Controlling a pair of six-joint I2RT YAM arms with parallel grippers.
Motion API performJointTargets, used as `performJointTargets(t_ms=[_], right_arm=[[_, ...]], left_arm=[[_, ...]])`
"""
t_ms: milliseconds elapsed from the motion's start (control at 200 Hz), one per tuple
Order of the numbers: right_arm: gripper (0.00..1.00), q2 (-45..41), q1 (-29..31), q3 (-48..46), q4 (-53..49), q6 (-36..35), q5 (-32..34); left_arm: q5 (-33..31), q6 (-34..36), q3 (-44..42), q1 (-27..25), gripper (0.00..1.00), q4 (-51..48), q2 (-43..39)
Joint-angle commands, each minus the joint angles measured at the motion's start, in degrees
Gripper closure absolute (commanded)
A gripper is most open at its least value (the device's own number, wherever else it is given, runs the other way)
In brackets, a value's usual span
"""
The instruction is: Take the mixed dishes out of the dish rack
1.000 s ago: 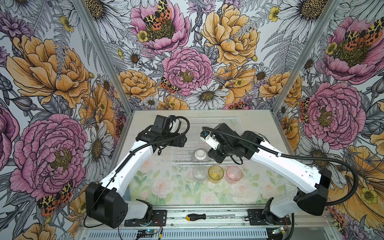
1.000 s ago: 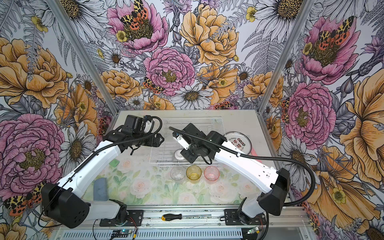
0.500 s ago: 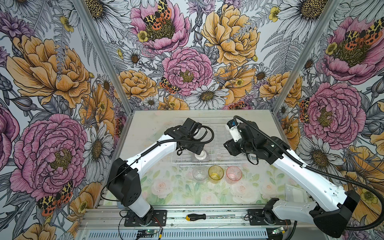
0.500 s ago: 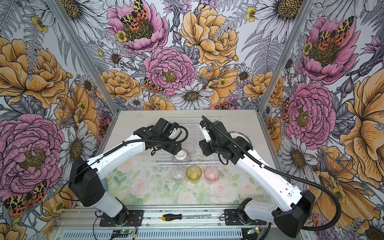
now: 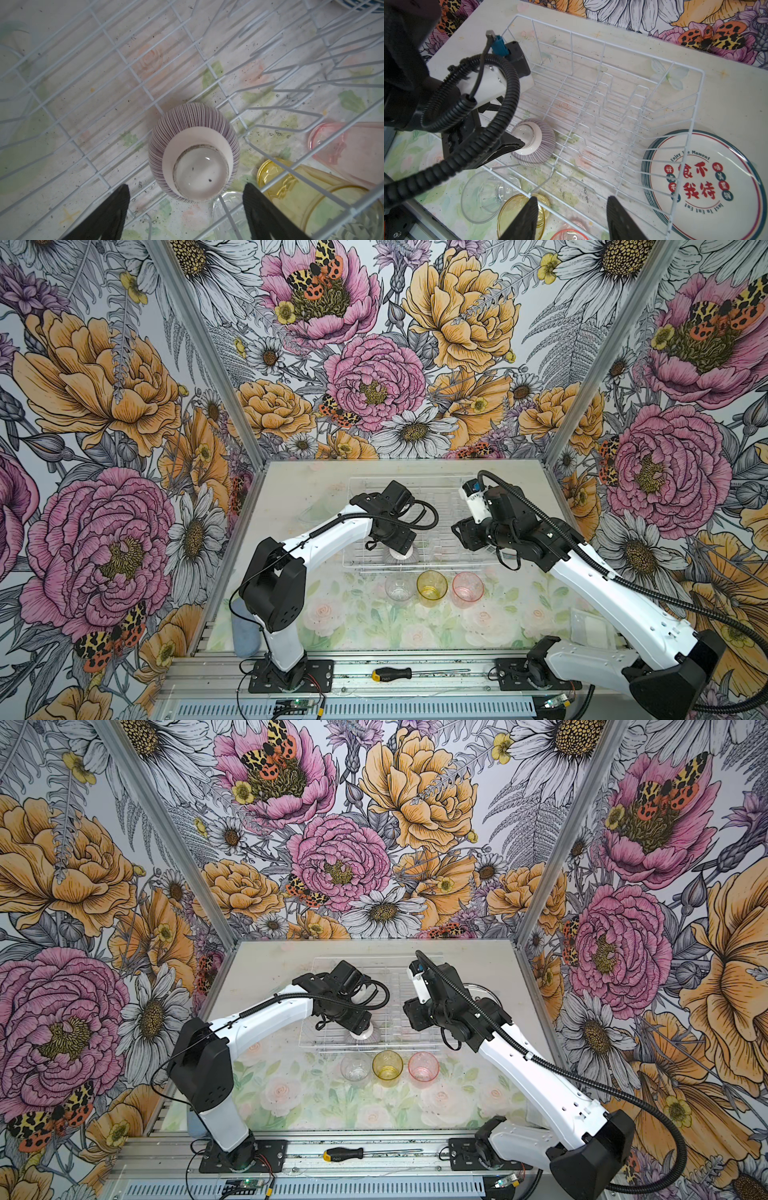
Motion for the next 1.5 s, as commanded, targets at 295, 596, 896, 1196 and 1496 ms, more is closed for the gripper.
performJointTargets(t_ms=[295,596,896,1196,1496], right_arm=[[0.45,-2.2,-1.9,-1.7,3.1,0.8,-2.6],[0.44,-2.5,-2.8,-2.4,3.7,0.9,-3.7],[0.45,-2.8,-3.2,-3.1,4.3,0.9,-4.4],[0.44,-3.5,-3.8,-4.0,4.8,0.9,-4.9],[0.44,-4.0,-4.5,-4.5,5.0,1.0,-5.0]], left_arm=[[-0.9,1.2,4.2,-1.5,0.17,-3.8,5.1],[-1.9,1.6,5.5,-1.8,0.21,-5.0,6.8],[-2.3,1.6,6.4,-1.9,0.21,-5.0,6.9],[-2.0,1.6,6.8,-1.8,0.3,-5.8,7.7],[-1.6,1.7,7.0,-1.9,0.33,-6.2,8.3]])
